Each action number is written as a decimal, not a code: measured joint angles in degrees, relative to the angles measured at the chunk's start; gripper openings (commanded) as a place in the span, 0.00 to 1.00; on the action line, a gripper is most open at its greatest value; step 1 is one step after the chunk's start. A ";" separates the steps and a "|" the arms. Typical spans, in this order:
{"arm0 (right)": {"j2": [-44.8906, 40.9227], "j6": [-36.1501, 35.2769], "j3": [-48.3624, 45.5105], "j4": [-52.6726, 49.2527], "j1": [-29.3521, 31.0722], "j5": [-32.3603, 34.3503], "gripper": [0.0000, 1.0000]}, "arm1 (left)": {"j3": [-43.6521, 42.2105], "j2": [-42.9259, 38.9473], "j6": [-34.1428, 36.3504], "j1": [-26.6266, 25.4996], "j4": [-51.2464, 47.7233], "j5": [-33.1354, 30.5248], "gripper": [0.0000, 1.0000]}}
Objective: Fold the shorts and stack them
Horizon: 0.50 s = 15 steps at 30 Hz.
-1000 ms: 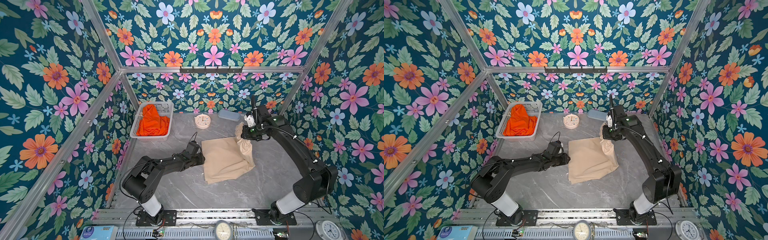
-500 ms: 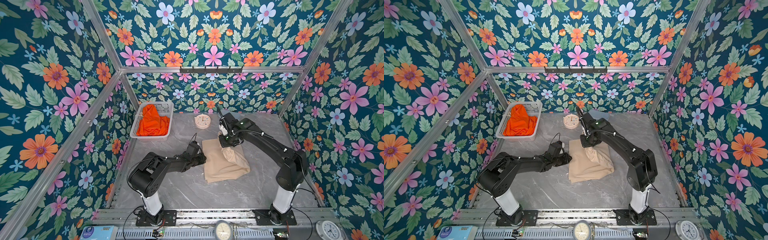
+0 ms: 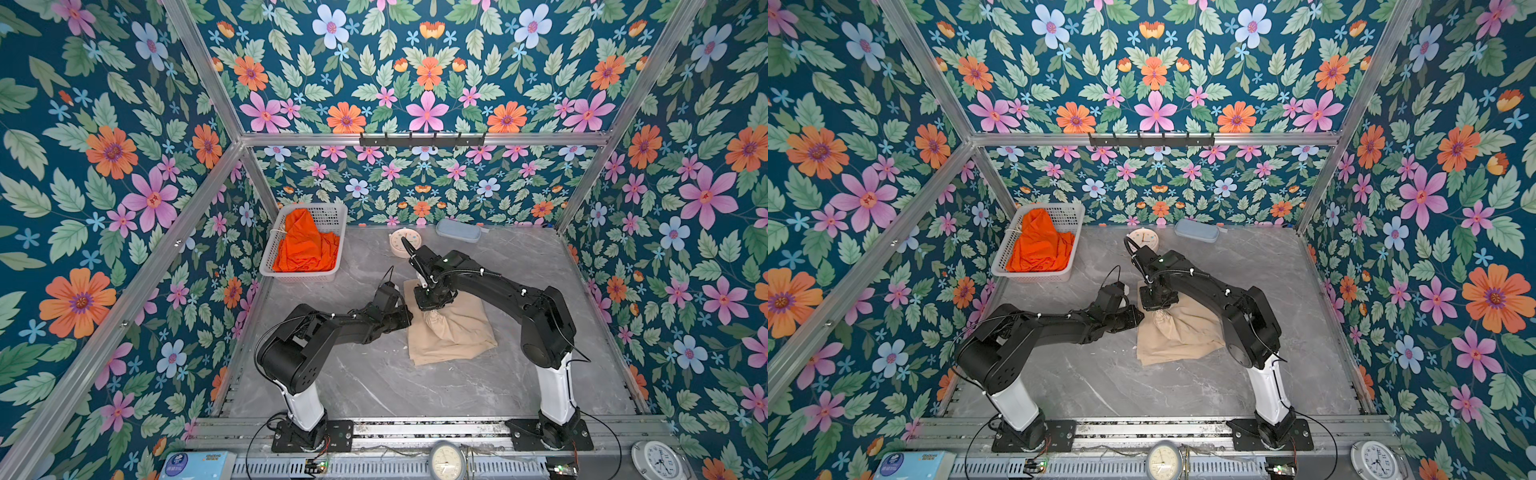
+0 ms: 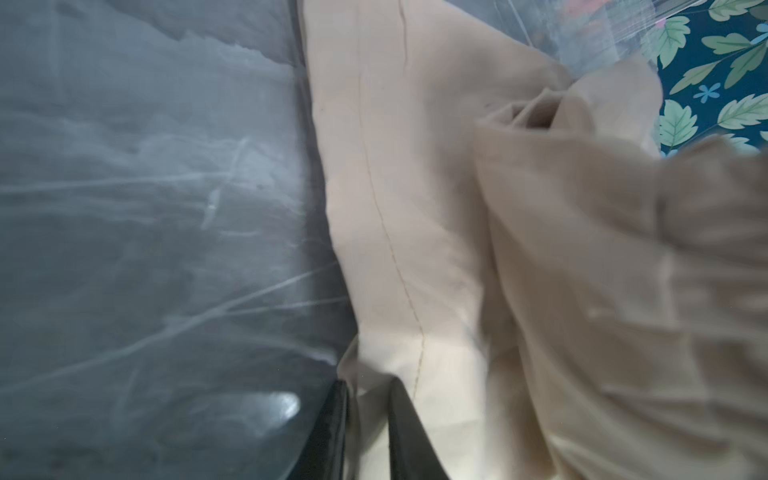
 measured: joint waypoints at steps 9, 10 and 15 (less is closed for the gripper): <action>-0.39 2.75 -2.80 3.32 -0.04 -5.20 0.68 | -0.61 -5.07 -0.66 0.61 -5.84 -2.34 0.46; -1.14 2.75 -2.51 3.39 -0.13 -5.55 0.68 | -0.96 -6.97 -1.11 1.01 -7.15 -3.08 0.48; -8.55 2.75 -2.97 5.05 -1.75 -7.50 0.68 | -1.97 -17.07 -1.18 2.60 -12.22 -6.47 0.46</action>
